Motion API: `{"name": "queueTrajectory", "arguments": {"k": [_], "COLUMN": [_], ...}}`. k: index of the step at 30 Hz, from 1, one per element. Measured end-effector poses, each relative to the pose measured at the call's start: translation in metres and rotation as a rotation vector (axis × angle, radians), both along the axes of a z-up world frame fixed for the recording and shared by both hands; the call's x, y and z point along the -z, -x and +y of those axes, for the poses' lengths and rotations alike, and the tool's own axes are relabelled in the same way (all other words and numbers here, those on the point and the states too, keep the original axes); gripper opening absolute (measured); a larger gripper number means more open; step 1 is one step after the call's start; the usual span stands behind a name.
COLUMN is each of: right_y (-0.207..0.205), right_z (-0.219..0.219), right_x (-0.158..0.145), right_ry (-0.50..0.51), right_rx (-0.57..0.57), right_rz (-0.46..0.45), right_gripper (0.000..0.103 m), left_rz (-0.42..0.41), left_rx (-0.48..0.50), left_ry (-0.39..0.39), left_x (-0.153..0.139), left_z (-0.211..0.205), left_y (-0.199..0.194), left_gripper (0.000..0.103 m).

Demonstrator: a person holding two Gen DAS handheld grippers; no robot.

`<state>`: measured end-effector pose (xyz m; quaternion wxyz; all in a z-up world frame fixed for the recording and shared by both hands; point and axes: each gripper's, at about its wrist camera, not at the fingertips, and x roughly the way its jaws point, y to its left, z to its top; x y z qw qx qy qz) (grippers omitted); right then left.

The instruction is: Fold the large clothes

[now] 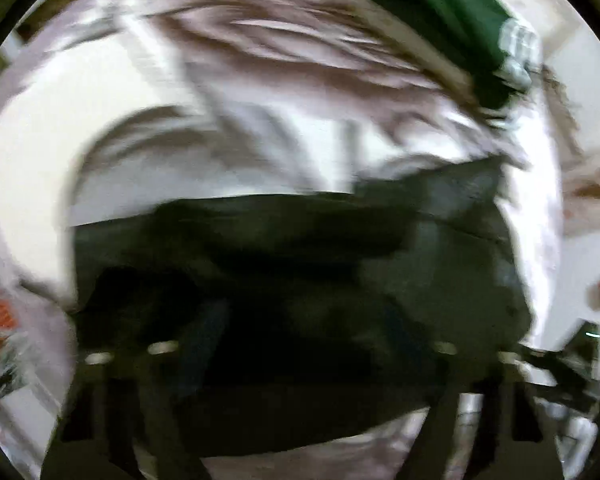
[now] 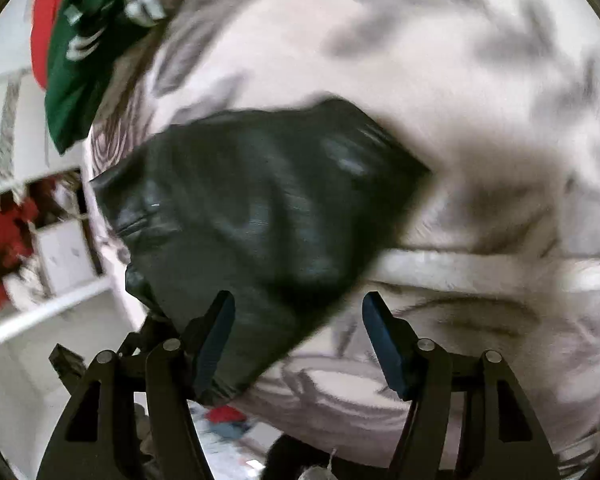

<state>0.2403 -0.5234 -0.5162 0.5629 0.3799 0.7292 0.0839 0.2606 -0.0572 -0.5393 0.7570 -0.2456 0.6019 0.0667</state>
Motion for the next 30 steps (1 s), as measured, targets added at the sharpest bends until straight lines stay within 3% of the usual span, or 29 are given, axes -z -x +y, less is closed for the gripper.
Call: {"name": "queueTrajectory", "arguments": {"k": [1,5,8,13,17,21,23,25,27,30], "right_y": [0.002,-0.005,-0.012,-0.016,-0.014,-0.027,-0.039,-0.049,-0.052,-0.052], "right_z": [0.002,0.018,0.037,0.032,0.034,0.033,0.041,0.047,0.057,0.067], "right_x": [0.011,0.043,0.051,0.053,0.034,0.06,0.061,0.049,0.042,0.018], "right_ry": [-0.046,-0.192,-0.206,-0.246,-0.277,-0.294,-0.283,-0.25,-0.266,-0.235], "right_rx": [0.019,0.069,0.063,0.177,0.213,0.267,0.241,0.159,0.143,0.117], "right_rz": [-0.002,-0.054,-0.081,-0.098,-0.22,-0.23,-0.248,-0.29,-0.286,-0.323], "right_gripper": [0.069,0.077,0.083,0.085,0.084,0.084,0.084,0.077,0.036,0.03], "left_rz": [0.02,0.085,0.096,0.088,0.089,0.088,0.081,0.08,0.08,0.078], "left_rx": [0.039,0.098,0.094,0.126,0.109,0.111,0.109,0.099,0.09,0.087], "left_ry": [0.011,0.028,0.045,0.066,0.129,0.143,0.141,0.142,0.145,0.149], "left_x": [0.008,0.046,0.059,0.063,0.063,0.059,0.058,0.059,0.059,0.058], "left_z": [-0.014,-0.045,-0.047,-0.046,-0.03,-0.023,-0.024,-0.023,-0.024,-0.017], "left_y": [-0.009,-0.032,-0.035,-0.041,-0.036,-0.028,-0.03,-0.028,-0.028,-0.022], "left_gripper": [0.009,0.01,0.011,0.015,0.014,0.014,0.014,0.014,0.014,0.014]}}
